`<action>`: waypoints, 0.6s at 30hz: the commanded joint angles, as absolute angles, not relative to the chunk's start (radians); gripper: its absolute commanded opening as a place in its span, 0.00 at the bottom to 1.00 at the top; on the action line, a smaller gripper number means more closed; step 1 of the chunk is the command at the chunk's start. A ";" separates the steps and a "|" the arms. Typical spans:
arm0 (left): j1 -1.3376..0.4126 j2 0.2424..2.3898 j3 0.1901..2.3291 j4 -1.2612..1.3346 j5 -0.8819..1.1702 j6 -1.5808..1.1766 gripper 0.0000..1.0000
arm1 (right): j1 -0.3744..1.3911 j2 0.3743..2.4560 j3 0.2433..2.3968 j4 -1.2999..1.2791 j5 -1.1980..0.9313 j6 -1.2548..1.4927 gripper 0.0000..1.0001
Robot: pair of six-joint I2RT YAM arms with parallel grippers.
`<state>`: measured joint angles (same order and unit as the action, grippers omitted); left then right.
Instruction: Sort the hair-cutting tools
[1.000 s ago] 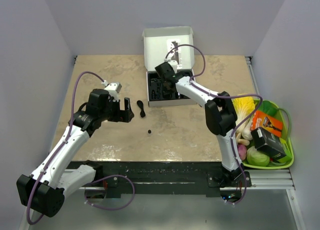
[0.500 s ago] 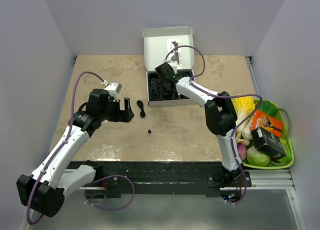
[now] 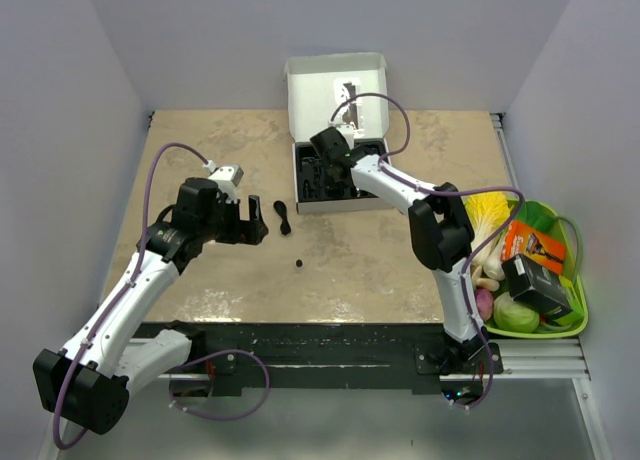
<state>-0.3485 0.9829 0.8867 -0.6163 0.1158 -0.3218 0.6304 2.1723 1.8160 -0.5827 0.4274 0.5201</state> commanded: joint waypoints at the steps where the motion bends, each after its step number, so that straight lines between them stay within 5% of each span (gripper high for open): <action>1: -0.348 0.968 0.900 -0.592 0.121 -0.314 1.00 | 0.637 2.183 1.783 -0.566 0.426 0.546 0.00; 15: -0.348 0.968 0.908 -0.592 0.121 -0.318 1.00 | 0.637 2.076 1.839 -0.591 0.453 0.523 0.00; 18: -0.348 0.968 0.913 -0.595 0.118 -0.318 1.00 | 0.635 2.025 1.845 -0.606 0.469 0.511 0.10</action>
<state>-0.3481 0.9829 0.8864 -0.6163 0.1158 -0.3218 0.6304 2.1563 1.7973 -0.5835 0.4286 0.5220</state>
